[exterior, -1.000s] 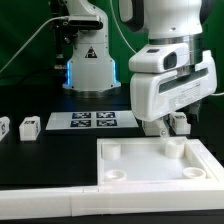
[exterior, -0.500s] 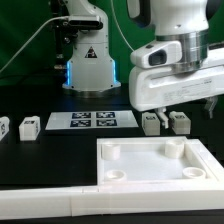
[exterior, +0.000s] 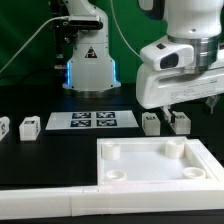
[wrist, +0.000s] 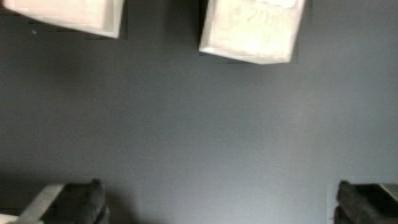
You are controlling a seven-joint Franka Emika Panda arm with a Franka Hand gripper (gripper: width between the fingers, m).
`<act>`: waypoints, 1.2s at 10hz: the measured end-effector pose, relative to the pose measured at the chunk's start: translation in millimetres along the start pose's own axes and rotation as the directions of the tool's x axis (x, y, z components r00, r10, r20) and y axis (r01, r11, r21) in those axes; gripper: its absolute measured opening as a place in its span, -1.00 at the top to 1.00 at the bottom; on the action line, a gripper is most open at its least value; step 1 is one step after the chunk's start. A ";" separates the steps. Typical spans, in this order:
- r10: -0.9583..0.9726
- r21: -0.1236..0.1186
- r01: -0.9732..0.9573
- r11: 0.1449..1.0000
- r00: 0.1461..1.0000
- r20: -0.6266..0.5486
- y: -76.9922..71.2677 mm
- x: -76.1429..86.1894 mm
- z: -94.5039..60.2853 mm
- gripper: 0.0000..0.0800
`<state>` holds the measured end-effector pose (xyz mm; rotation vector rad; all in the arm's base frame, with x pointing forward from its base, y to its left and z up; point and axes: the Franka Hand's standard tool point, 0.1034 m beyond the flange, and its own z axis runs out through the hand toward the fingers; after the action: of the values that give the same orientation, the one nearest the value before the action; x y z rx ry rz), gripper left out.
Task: Assemble one leg
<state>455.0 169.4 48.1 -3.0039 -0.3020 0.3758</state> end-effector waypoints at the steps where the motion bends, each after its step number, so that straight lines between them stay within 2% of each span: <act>1: 0.003 0.002 -0.003 1.000 0.994 0.112 -2.0 -5.2 0.9 -0.62; 2: 0.050 -0.058 -0.037 0.998 0.967 0.252 -8.0 -14.6 2.6 -0.62; 3: 0.070 -0.077 -0.046 0.996 0.933 0.352 -15.0 -17.7 6.2 -0.62; 4: 0.072 -0.080 -0.039 0.996 0.882 0.466 -16.4 -21.1 10.3 -0.62; 5: 0.074 -0.078 -0.038 0.996 0.851 0.520 -16.3 -20.1 15.4 -0.62; 6: 0.076 -0.082 -0.032 0.996 0.788 0.611 -14.7 -28.0 14.8 -0.62; 7: 0.074 -0.078 -0.030 0.997 0.745 0.663 -14.6 -24.6 19.1 -0.62; 8: 0.073 -0.073 -0.034 0.997 0.765 0.640 -15.3 -17.0 21.8 -0.62; 9: 0.073 -0.075 -0.033 0.997 0.767 0.638 -15.4 -19.0 19.5 -0.62; 12: 0.077 -0.077 -0.035 0.996 0.760 0.645 -14.1 -24.5 26.7 -0.62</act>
Offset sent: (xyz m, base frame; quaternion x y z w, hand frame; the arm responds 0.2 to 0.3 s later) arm -0.0023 0.0069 -0.0075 -0.0211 -0.3226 0.0331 0.9457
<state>422.4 180.0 29.8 -2.8235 -0.2681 1.4470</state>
